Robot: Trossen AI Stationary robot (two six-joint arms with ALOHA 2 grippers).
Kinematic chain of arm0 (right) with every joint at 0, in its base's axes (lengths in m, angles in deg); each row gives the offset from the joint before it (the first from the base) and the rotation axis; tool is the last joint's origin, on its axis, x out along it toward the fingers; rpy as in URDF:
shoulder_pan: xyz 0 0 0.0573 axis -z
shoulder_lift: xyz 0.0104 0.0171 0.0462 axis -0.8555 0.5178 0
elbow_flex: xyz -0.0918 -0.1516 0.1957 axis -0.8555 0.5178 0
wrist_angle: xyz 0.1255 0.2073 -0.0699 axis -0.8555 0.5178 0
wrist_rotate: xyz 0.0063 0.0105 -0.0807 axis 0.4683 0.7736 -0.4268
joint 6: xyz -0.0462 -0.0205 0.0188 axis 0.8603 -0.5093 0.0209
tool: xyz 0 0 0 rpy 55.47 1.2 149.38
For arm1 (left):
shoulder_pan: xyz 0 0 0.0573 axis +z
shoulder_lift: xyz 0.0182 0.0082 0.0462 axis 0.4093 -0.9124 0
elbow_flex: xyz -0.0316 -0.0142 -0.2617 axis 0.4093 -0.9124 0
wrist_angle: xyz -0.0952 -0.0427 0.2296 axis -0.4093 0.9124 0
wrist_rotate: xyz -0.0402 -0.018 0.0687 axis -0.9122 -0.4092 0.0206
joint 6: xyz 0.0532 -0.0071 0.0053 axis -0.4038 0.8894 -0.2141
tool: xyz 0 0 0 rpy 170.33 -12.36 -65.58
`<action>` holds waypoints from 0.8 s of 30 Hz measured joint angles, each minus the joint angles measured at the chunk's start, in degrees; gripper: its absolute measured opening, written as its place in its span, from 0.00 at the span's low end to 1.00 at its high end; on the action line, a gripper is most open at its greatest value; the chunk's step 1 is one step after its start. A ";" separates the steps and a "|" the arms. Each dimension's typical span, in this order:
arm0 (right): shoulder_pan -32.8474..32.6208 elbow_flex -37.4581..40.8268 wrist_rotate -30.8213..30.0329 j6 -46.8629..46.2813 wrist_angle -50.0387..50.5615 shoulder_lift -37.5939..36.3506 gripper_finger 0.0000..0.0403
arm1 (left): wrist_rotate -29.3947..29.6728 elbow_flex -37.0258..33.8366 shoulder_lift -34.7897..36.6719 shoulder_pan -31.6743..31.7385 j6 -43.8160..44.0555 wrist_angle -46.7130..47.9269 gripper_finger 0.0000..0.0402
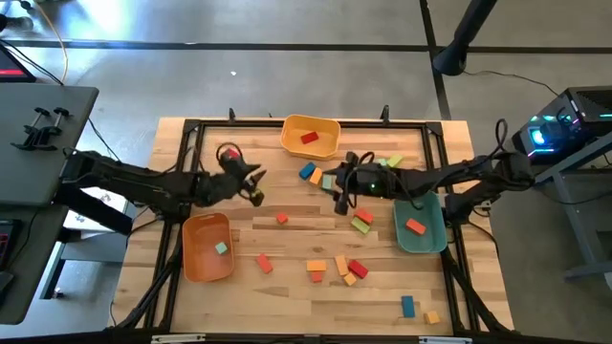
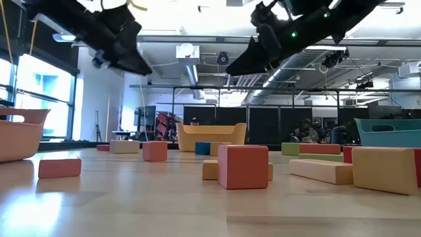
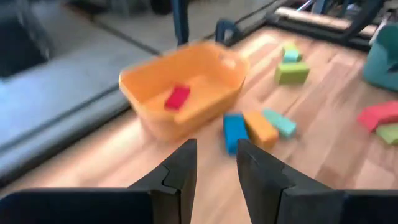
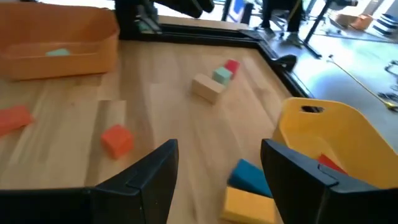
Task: Sort blocks by size
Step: Put the light blue square block into the orange bin
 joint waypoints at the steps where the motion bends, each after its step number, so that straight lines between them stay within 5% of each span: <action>1: -0.64 0.00 -0.01 0.23 0.01 0.00 0.56 | 1.20 -0.28 -0.35 -0.94 3.09 1.43 0.25; 6: -1.68 0.00 -0.03 -1.49 -0.92 0.13 0.56 | 5.56 -1.98 -1.79 -2.27 15.39 7.05 0.25; 12: -5.24 0.00 -1.85 -0.47 4.20 -0.56 0.56 | 5.85 -1.98 -3.24 -1.91 19.37 7.86 0.25; 19: -13.11 -0.02 -28.37 3.01 18.02 -9.18 0.56 | 5.89 -1.96 -4.37 -1.88 18.91 5.66 0.25; 24: -12.30 -0.07 -28.59 -1.91 28.06 -14.76 0.56 | 6.41 -1.96 -4.35 -1.86 18.11 4.84 0.25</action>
